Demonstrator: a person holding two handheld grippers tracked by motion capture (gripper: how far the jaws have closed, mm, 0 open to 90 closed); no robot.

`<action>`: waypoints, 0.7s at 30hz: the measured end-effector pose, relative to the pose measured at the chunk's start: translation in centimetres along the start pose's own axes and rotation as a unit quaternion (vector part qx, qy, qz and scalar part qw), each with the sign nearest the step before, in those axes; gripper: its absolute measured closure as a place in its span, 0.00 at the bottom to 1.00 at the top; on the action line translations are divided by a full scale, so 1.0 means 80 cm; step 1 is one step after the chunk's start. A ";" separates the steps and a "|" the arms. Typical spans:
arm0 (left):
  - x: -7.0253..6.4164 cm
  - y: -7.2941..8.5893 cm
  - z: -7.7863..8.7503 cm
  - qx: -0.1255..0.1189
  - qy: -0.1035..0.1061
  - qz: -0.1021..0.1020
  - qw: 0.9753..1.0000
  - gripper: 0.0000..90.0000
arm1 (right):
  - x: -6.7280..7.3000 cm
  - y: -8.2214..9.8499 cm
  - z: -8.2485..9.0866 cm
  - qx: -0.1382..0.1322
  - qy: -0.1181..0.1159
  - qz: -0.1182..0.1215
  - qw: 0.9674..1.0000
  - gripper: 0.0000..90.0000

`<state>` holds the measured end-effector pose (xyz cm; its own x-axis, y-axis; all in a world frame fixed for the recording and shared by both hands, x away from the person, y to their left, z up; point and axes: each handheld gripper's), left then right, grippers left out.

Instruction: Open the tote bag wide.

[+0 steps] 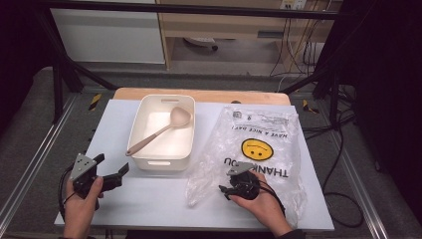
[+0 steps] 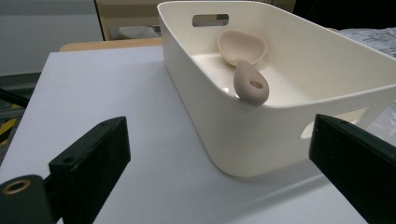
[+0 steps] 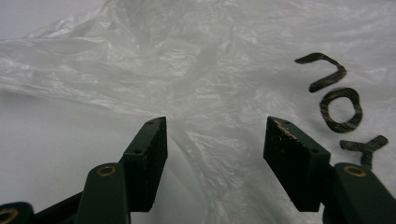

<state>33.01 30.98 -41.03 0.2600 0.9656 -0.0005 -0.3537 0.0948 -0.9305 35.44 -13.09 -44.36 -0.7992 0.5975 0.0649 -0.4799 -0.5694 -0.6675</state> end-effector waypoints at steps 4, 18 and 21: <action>0.000 0.000 0.000 0.002 0.001 -0.002 1.000 0.06 | 0.008 -0.003 -0.006 0.007 -0.008 0.018 1.000 0.40; 0.000 -0.001 0.001 -0.002 0.003 -0.002 1.000 0.06 | -0.014 -0.014 -0.017 0.003 -0.027 -0.018 0.999 1.00; -0.001 -0.001 0.002 -0.005 0.005 -0.001 1.000 0.06 | -0.016 -0.016 -0.016 -0.003 -0.015 -0.018 1.000 1.00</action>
Point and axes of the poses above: each handheld gripper's, and its own axes: z roughly backward along the jaws, y roughly out of its underside, x roughly to its left, and after that the axes turned 8 degrees about -y, right-handed
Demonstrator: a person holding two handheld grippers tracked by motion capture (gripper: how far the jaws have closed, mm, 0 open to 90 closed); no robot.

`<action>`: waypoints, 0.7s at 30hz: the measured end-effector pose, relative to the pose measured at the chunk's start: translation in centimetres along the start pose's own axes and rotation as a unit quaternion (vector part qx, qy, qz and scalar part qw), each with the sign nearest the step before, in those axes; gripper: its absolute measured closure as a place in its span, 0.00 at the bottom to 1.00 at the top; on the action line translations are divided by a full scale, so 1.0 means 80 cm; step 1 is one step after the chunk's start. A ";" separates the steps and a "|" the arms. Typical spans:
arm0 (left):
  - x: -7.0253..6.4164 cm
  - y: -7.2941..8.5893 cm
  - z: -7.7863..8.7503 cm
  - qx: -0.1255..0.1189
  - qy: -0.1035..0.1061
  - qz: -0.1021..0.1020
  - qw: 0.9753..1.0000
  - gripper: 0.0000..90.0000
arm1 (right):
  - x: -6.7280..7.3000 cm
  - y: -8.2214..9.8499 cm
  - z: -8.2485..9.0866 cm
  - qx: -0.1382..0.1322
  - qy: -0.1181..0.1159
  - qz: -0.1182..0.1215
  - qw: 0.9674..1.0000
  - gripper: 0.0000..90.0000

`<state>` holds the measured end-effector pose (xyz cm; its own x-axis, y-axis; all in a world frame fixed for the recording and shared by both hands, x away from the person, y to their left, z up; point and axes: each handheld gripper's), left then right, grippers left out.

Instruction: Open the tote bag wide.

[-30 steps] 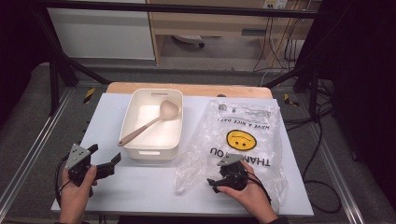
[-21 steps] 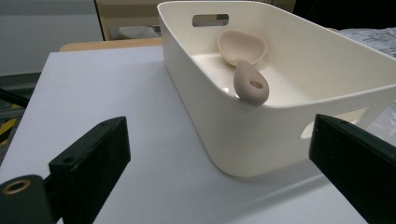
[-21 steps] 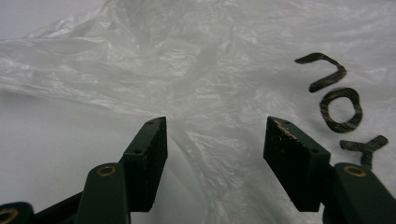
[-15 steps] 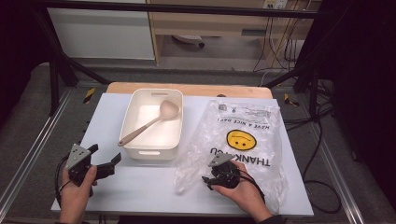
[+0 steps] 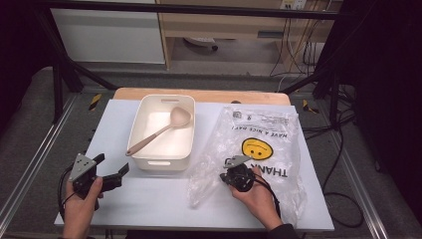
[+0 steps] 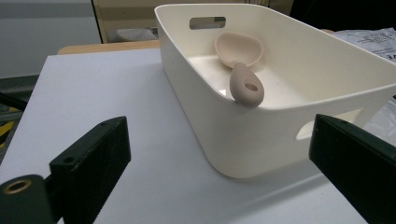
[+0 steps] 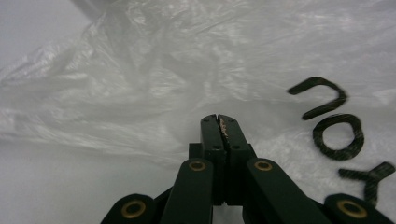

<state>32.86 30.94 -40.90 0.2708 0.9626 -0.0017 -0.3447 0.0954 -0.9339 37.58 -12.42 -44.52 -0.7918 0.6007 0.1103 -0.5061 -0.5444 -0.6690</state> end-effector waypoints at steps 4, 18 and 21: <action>0.001 0.000 -0.001 0.003 0.000 -0.001 1.000 0.06 | -0.005 -0.001 0.010 -0.019 -0.001 -0.006 1.000 1.00; -0.001 0.001 -0.001 0.005 0.000 -0.002 1.000 0.06 | 0.024 0.001 0.002 -0.013 0.001 0.003 1.000 0.21; -0.001 0.001 -0.002 0.008 0.002 -0.003 1.000 0.06 | 0.031 -0.003 -0.008 -0.002 -0.011 0.012 1.000 0.14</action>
Point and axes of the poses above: each handheld gripper's, and its own axes: z roughly backward along the jaws, y roughly out of its underside, x roughly to its left, and after that the axes turned 8 degrees about -y, right-handed
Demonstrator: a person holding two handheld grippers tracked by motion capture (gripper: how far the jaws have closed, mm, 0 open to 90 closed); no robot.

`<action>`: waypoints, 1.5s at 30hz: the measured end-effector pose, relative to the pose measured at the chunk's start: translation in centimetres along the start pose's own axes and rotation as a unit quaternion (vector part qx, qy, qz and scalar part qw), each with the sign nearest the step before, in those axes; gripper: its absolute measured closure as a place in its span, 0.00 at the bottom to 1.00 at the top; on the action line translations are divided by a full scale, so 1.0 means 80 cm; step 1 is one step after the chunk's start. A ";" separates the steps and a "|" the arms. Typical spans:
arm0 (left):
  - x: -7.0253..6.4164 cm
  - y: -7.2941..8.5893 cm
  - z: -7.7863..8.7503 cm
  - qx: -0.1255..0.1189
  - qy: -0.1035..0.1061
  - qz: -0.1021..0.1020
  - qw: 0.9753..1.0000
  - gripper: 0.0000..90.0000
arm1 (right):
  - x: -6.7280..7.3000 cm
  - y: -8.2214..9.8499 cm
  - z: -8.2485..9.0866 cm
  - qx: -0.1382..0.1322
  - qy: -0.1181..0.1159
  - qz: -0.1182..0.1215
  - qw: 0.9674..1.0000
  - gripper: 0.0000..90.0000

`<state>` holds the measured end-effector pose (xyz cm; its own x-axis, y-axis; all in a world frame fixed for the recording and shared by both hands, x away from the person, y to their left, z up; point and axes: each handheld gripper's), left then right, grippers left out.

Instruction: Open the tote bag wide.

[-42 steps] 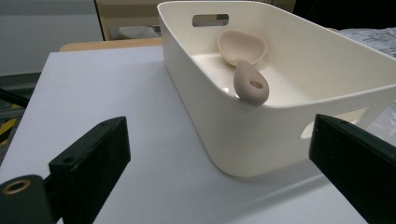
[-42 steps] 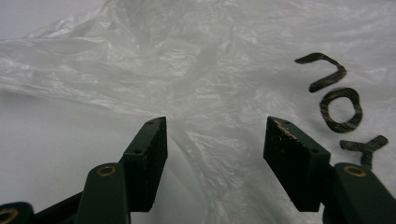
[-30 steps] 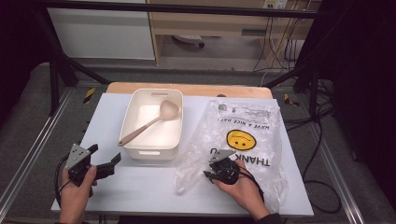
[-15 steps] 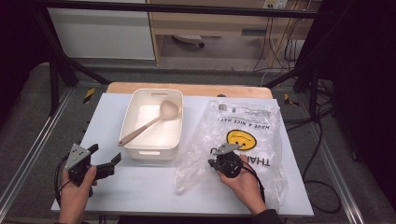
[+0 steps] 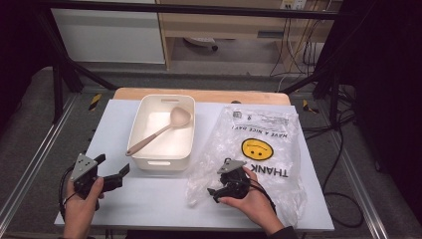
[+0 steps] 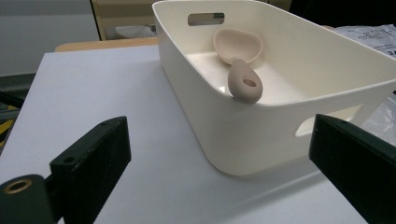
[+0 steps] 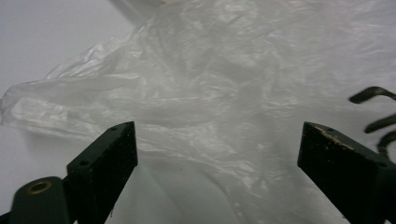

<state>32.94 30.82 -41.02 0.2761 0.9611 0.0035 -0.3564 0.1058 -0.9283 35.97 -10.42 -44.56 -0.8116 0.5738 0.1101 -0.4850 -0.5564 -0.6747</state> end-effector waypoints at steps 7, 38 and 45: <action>0.000 0.000 0.000 0.001 0.001 -0.002 1.000 0.06 | 0.011 0.000 -0.015 0.019 0.005 0.021 1.000 0.08; 0.000 0.000 0.001 0.001 0.002 0.000 1.000 0.06 | -0.035 -0.027 -0.007 -0.038 0.035 -0.022 0.998 1.00; 0.000 0.000 0.001 -0.002 0.003 0.001 1.000 0.06 | -0.055 -0.040 -0.006 -0.054 0.050 -0.041 0.996 1.00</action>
Point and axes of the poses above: each handheld gripper's, and its own axes: z roughly backward along the jaws, y roughly out of its underside, x roughly to its left, and after that the axes turned 8 degrees about -y, right-handed
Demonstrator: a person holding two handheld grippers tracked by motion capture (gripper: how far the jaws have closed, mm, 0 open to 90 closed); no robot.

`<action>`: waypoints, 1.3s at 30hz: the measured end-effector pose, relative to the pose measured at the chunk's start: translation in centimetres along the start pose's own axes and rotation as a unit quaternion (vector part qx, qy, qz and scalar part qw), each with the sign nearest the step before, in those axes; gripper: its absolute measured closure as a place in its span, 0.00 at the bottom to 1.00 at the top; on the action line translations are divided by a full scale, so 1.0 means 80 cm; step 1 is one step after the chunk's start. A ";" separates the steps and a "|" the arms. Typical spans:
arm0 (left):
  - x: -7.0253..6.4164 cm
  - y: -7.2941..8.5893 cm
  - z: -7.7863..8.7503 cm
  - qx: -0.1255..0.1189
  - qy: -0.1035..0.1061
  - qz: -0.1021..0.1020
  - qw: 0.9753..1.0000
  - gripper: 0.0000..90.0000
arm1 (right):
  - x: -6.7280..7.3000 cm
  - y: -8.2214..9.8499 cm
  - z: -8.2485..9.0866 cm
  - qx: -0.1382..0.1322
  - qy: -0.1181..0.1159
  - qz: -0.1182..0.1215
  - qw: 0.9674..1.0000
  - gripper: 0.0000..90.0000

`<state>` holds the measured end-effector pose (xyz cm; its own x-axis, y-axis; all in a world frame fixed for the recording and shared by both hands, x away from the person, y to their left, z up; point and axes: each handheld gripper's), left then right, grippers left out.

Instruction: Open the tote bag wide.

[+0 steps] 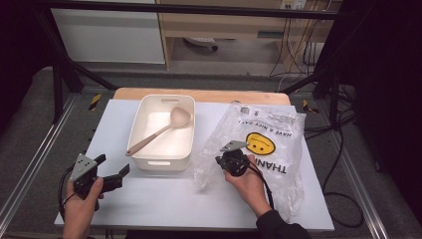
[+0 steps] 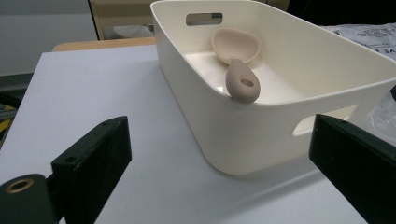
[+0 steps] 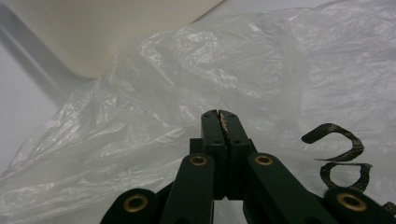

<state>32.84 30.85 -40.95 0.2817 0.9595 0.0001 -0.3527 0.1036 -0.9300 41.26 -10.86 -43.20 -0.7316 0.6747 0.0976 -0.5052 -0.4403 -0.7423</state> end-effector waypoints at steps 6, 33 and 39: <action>0.000 0.000 0.000 0.000 0.000 0.001 1.000 0.06 | -0.012 -0.009 -0.007 -0.006 0.003 -0.019 1.000 1.00; -0.001 0.000 0.000 0.002 0.005 0.000 1.000 0.06 | -0.059 -0.046 -0.059 -0.010 0.040 -0.080 0.996 1.00; 0.000 0.000 0.000 0.002 0.004 -0.001 1.000 0.06 | -0.063 -0.050 -0.059 -0.015 0.029 -0.084 0.996 0.96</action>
<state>32.83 30.84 -40.93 0.2897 0.9571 -0.0002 -0.3548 0.1072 -0.9288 49.12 -9.72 -43.86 -0.6106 0.7703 0.1839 -0.6030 -0.3017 -0.7385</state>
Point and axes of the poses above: each handheld gripper's, and its own axes: z roughly backward along the jaws, y roughly out of its underside, x roughly to its left, and after that the axes turned 8 degrees about -y, right-handed
